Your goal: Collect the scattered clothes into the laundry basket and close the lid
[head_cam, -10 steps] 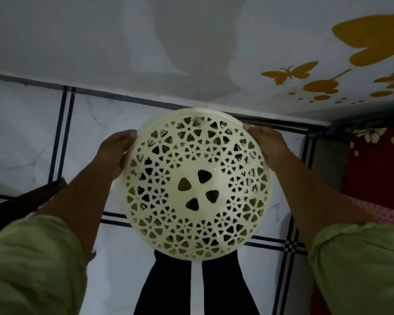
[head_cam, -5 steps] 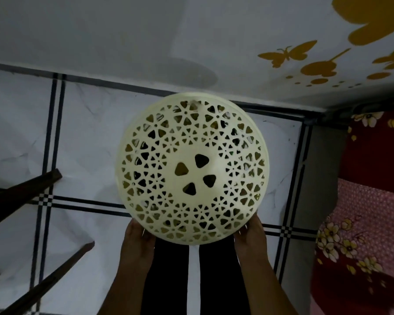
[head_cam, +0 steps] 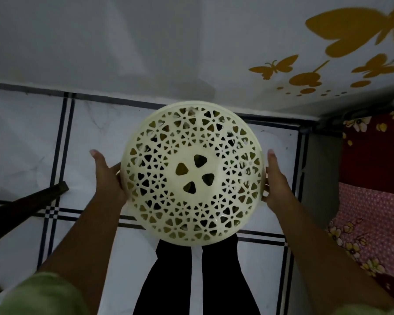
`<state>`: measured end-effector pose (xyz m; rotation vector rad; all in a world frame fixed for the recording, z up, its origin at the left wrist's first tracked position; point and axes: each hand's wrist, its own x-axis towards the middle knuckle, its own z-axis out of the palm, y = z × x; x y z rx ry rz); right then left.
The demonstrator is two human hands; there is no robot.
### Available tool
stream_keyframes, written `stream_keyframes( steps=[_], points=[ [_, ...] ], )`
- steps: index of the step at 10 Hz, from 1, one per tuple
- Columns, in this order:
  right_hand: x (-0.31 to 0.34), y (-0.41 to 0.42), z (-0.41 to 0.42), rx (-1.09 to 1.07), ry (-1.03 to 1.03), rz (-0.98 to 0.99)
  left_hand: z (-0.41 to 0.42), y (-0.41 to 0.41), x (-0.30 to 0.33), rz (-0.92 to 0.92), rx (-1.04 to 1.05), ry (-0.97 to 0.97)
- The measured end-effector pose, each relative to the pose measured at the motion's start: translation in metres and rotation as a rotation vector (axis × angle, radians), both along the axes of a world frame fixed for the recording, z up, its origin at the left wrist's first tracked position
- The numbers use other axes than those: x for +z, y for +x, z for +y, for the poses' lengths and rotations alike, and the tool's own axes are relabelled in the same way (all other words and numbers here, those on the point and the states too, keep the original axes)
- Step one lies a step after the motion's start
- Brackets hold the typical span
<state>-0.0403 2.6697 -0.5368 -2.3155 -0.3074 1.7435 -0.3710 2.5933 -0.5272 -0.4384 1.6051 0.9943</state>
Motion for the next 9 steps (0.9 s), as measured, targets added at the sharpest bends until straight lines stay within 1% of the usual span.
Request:
stream_keyframes(
  steps=[1, 3, 4, 5, 6, 7, 8, 9],
  points=[
    [0.008, 0.007, 0.015, 0.031, 0.02, 0.025, 0.025, 0.0, 0.009, -0.056, 0.069, 0.014],
    [0.026, 0.039, 0.038, 0.061, 0.093, -0.005, 0.056, 0.031, 0.014, -0.114, 0.053, 0.014],
    [0.017, 0.061, 0.045, 0.158, 0.111, -0.097, 0.065, 0.053, 0.009, -0.137, 0.031, 0.005],
    [-0.001, 0.083, 0.05, 0.134, 0.143, -0.15, 0.073, 0.076, 0.003, -0.127, 0.021, 0.021],
    [-0.012, 0.1, 0.052, 0.123, 0.172, -0.163, 0.075, 0.094, -0.003, -0.053, -0.011, 0.041],
    [-0.01, 0.104, 0.047, 0.186, 0.209, -0.169, 0.07, 0.103, -0.004, 0.031, -0.104, 0.051],
    [0.004, 0.096, 0.044, 0.278, 0.267, -0.246, 0.077, 0.111, 0.01, 0.133, -0.207, 0.016],
    [0.039, 0.081, 0.038, 0.336, 0.44, -0.291, 0.087, 0.129, 0.053, 0.382, -0.445, -0.018]
  ],
)
